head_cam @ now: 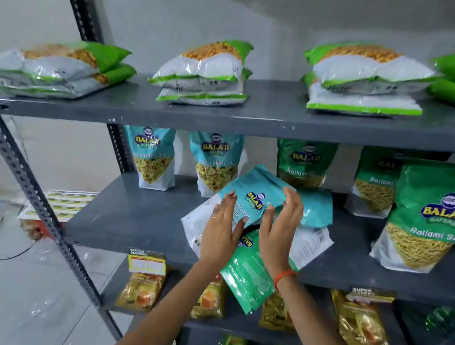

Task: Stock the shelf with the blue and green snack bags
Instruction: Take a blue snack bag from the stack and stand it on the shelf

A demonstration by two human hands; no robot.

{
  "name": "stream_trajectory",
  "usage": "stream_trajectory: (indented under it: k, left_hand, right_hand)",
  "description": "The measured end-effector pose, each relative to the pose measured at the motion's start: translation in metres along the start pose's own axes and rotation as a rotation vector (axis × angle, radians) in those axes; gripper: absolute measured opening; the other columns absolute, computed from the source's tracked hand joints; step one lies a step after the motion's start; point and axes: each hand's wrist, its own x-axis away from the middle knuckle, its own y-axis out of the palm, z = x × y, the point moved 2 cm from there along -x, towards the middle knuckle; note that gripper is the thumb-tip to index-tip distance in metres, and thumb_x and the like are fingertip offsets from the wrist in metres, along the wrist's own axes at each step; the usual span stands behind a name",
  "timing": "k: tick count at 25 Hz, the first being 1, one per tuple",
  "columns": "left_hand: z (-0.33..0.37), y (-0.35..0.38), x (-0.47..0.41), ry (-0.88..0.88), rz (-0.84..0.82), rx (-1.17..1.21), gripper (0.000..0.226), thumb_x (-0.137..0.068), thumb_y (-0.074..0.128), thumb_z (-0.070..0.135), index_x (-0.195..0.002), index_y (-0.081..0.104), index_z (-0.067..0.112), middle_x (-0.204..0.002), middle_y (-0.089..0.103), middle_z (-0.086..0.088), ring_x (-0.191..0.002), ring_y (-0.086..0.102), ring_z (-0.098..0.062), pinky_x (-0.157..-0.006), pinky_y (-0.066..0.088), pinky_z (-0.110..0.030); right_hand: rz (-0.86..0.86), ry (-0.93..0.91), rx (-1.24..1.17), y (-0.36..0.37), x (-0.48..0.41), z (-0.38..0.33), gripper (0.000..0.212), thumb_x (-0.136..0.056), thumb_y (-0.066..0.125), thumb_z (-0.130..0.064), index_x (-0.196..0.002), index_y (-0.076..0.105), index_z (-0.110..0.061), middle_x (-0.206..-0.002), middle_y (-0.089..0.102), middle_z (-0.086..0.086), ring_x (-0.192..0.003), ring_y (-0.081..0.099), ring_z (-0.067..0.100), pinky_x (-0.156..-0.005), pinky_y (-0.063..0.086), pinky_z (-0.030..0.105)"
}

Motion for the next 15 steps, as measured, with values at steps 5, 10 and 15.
stream_trajectory:
  k: [5,10,15]
  left_hand:
    - [-0.042,0.024,0.015,-0.018,-0.151,-0.094,0.048,-0.086,0.059,0.028,-0.126,0.034,0.019,-0.138,0.053,-0.013,-0.13,0.047,-0.032,-0.102,0.044,-0.049]
    - [-0.046,0.038,0.012,0.088,-0.073,-0.238,0.015,-0.083,0.048,0.018,-0.097,0.053,0.016,-0.131,0.059,-0.015,-0.119,0.058,-0.031,-0.097,0.047,-0.048]
    - [-0.04,0.034,0.014,0.017,0.036,-0.167,0.026,-0.088,0.045,0.009,-0.112,0.053,0.008,-0.127,0.062,-0.014,-0.117,0.059,-0.03,-0.101,0.045,-0.048]
  right_hand:
    - [-0.184,0.742,-0.212,0.044,0.042,0.057,0.034,-0.091,0.044,0.002,-0.123,0.051,0.001,-0.125,0.056,0.021,-0.111,0.058,0.029,-0.094,0.044,0.032]
    - [-0.269,0.992,-0.478,0.06,0.042,0.058,0.037,-0.082,0.043,0.013,-0.084,0.069,-0.013,-0.079,0.064,0.011,-0.056,0.053,0.008,-0.055,0.045,0.018]
    - [-0.298,1.105,-0.633,0.064,0.037,0.06,0.023,-0.089,0.045,0.002,-0.089,0.066,-0.009,-0.089,0.067,0.01,-0.073,0.062,0.011,-0.069,0.055,0.016]
